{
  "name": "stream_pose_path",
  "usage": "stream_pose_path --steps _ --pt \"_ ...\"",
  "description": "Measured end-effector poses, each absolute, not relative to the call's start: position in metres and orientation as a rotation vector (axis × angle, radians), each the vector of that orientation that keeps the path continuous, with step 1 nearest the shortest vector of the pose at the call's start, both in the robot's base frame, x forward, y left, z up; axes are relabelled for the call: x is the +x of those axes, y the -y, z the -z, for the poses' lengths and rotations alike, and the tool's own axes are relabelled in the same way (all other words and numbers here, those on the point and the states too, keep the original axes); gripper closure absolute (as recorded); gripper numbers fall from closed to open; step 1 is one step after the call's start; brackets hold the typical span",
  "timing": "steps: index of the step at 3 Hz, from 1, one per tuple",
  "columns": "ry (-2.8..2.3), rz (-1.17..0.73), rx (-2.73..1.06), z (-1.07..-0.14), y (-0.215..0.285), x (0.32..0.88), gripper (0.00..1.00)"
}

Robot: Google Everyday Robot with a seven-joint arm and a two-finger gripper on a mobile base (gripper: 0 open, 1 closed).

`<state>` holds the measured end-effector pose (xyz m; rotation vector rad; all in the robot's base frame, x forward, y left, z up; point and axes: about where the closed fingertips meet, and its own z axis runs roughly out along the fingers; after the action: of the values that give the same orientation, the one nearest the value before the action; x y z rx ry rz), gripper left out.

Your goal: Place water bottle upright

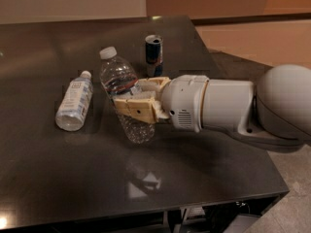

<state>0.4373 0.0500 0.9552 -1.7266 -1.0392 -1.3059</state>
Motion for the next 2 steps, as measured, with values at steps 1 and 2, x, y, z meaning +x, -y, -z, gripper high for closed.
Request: stream_pose_path --steps 1,2 --pt "0.963 1.306 -1.657 -0.9511 -0.0416 0.4344 1.0" --pt "0.911 1.302 -1.59 -0.9447 -0.0332 0.4309 1.0"
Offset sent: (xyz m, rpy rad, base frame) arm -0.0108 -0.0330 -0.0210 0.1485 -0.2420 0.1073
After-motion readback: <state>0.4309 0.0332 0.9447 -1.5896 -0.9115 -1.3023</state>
